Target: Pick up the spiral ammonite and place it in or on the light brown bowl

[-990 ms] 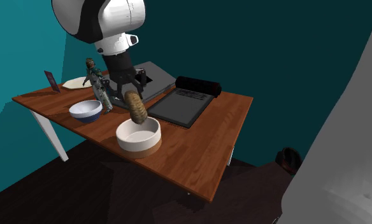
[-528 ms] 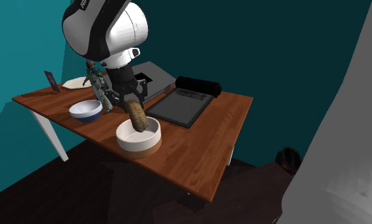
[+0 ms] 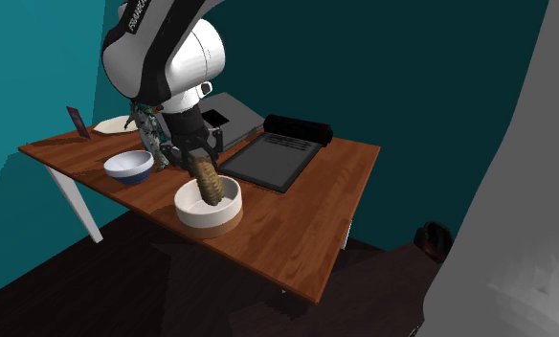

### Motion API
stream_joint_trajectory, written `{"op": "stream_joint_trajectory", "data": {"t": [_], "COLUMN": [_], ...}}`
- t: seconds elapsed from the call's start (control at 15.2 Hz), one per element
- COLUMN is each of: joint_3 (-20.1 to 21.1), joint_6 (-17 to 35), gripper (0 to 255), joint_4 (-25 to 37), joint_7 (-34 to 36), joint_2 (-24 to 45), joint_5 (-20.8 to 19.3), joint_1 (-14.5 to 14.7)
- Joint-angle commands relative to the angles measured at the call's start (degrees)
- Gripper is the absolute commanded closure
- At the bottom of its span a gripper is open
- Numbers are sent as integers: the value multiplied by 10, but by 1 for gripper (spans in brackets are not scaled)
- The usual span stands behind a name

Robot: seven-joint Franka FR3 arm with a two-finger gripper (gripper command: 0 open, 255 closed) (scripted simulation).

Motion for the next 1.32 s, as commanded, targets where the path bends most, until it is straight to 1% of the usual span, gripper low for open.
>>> {"op": "stream_joint_trajectory", "data": {"t": [0.0,0.13,0.2,0.53,0.79,1.25], "joint_3": [0,0,0,0,7,7], "joint_6": [0,0,0,0,-65,-65], "gripper": [255,255,0,0,0,0], "joint_4": [0,0,0,0,35,35], "joint_7": [0,0,0,0,-14,-14], "joint_2": [0,0,0,0,-34,-34], "joint_5": [0,0,0,0,22,22], "joint_1": [0,0,0,0,2,2]}}
